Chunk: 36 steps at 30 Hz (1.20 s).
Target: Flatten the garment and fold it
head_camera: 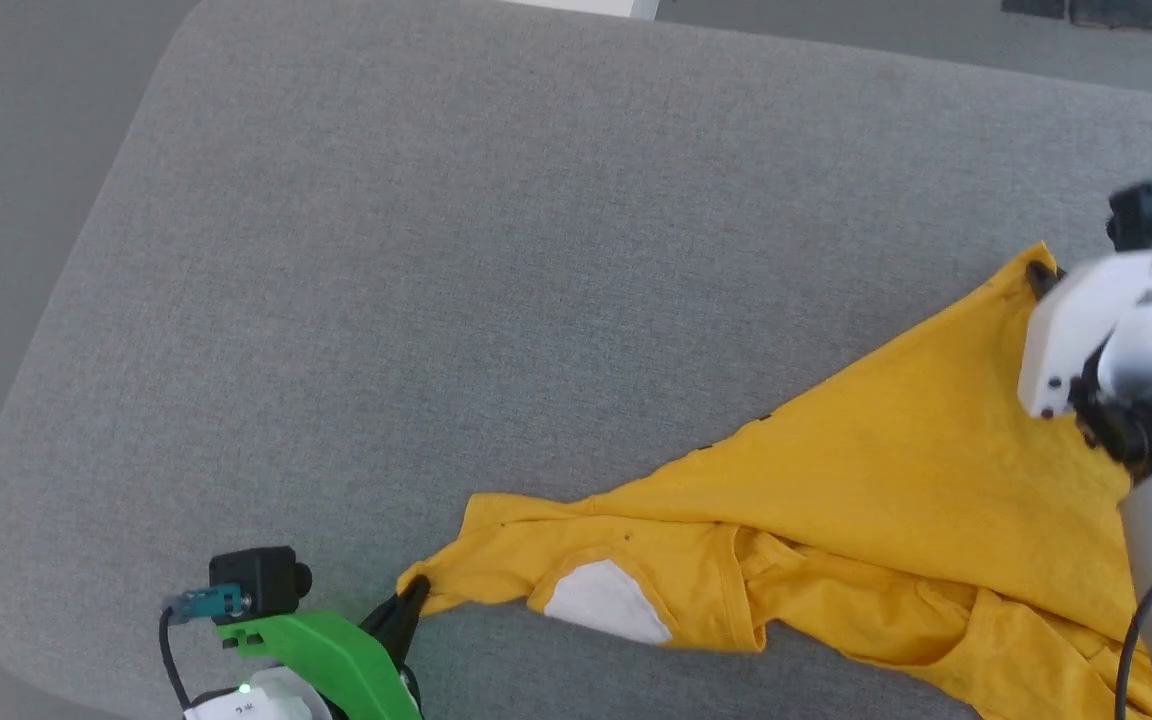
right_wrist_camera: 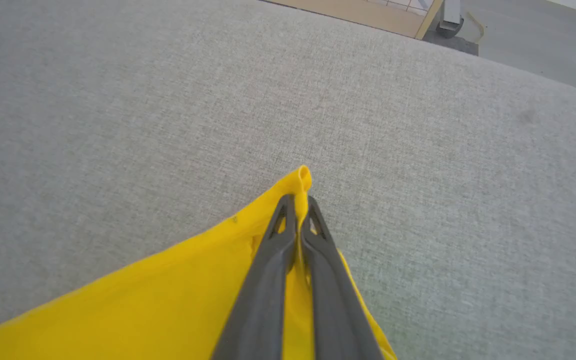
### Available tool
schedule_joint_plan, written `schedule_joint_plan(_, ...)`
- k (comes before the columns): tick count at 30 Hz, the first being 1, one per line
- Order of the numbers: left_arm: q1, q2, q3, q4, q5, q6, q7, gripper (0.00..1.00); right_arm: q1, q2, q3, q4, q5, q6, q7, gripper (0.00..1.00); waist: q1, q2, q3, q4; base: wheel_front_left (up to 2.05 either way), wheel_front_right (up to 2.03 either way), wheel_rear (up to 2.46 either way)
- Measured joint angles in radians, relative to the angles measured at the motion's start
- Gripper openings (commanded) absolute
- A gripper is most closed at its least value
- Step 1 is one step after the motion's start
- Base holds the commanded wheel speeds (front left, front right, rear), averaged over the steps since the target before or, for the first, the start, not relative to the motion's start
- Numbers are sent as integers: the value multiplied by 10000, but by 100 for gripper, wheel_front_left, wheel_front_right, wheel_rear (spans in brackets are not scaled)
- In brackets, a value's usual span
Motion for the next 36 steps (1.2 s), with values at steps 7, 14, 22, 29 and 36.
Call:
schedule_joint_plan(7,202,61,253,-155,12,63,-393,0,2039,207,-142,-1672,930,0,-2334,0,0,0,-459,-342,0,0,0)
schedule_joint_plan(14,180,228,644,-608,389,81,-1413,0,3876,349,-646,-3515,1390,0,-2815,0,0,0,-896,-917,0,0,0)
schedule_joint_plan(22,-1782,1189,890,-1229,1515,-456,-2591,0,4577,245,-1388,-5986,1737,0,-1996,0,0,0,-1316,-1581,0,0,0)
schedule_joint_plan(29,-4427,1743,811,-1434,1858,-874,-2481,0,3497,-614,-1609,-7881,1787,0,-316,0,0,0,-1496,-2022,0,0,0)
schedule_joint_plan(36,-7015,1758,752,-1175,1438,-1068,-1921,0,1601,-1595,-1078,-8163,1964,2,995,0,0,0,-1250,-2246,0,0,0)
